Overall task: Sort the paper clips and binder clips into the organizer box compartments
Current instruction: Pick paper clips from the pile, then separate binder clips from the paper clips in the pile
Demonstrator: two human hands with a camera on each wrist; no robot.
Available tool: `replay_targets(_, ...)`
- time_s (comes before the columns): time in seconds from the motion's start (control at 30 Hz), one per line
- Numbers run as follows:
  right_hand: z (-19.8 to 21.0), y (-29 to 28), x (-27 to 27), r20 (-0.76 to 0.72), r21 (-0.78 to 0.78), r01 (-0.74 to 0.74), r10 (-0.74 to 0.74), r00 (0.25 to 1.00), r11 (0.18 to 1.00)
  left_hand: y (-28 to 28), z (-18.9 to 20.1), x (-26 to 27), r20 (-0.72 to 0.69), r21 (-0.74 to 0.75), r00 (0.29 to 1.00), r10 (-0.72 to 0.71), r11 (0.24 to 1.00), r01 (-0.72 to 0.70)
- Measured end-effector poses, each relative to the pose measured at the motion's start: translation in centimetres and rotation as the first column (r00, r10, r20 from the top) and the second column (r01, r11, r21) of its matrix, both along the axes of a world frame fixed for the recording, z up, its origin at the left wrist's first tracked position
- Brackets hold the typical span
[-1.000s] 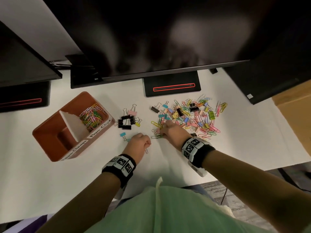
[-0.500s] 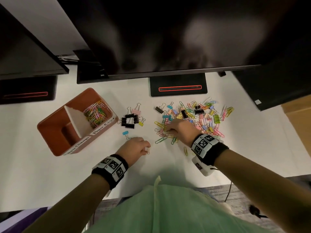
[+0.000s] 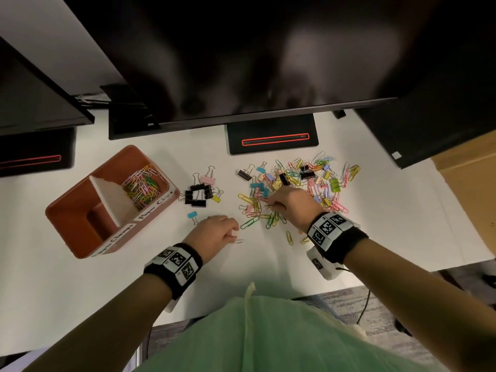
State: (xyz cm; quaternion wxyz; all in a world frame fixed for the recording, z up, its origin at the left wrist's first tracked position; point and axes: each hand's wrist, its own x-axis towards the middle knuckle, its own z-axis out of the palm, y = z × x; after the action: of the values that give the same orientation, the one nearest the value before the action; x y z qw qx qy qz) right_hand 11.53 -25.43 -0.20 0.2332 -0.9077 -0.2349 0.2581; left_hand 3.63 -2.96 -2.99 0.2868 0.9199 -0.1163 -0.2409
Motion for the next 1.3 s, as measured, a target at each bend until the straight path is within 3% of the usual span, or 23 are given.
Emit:
replay_targets(0.13,-0.3,0.2,-0.5,-0.001,-0.010,0.004,-0.004,1.000,1.000,-0.9,-0.3,-0.1,-0.091,0.027,0.995,-0.029,0.999,0.032)
replay_targets(0.37,-0.2,1.4,-0.6,0.028,0.007,-0.018,0.018,0.999,1.000,-2.0,-1.5,-1.0,0.041,0.098,0.997,-0.070,0.993,0.066)
replay_targets(0.5,0.7,3.3,0.1,0.049,0.029,-0.088,0.087,0.995,0.996,-2.0,-1.3,-1.5,-0.008,0.137,0.991,-0.132,0.982,0.132)
replay_targets(0.6,2.1,6.3,1.0,0.087,0.069,-0.141,0.135,0.987,0.988,-0.7,0.4,-1.5,0.010,0.006,0.998,0.054,0.999,-0.054)
replay_targets(0.67,3.2,9.4,1.7,0.115,0.111,-0.174,0.161,0.980,0.978,1.4,2.3,-1.3,0.089,-0.082,0.969,0.230,0.971,-0.223)
replay_targets(0.83,5.7,18.7,2.7,0.159,0.234,-0.249,0.216,0.963,0.940,9.0,7.4,-0.7,0.160,-0.182,0.766,0.623,0.781,-0.597)
replay_targets(0.93,6.1,23.6,3.1,0.142,0.228,-0.249,0.221,0.965,0.941,12.8,8.6,-0.1,0.169,-0.131,0.645,0.746,0.665,-0.735)
replay_targets(1.07,5.0,26.4,3.1,0.052,0.098,-0.291,0.287,0.957,0.952,15.1,8.2,0.5,0.043,-0.081,0.591,0.805,0.593,-0.801)
replay_targets(1.2,4.8,24.8,2.9,0.027,0.165,-0.328,0.329,0.944,0.930,13.9,8.9,0.3,0.195,-0.113,0.675,0.711,0.700,-0.705)
replay_targets(1.3,5.0,21.3,2.6,0.083,0.318,-0.257,0.243,0.966,0.913,11.4,9.4,0.2,0.260,-0.229,0.700,0.665,0.747,-0.625)
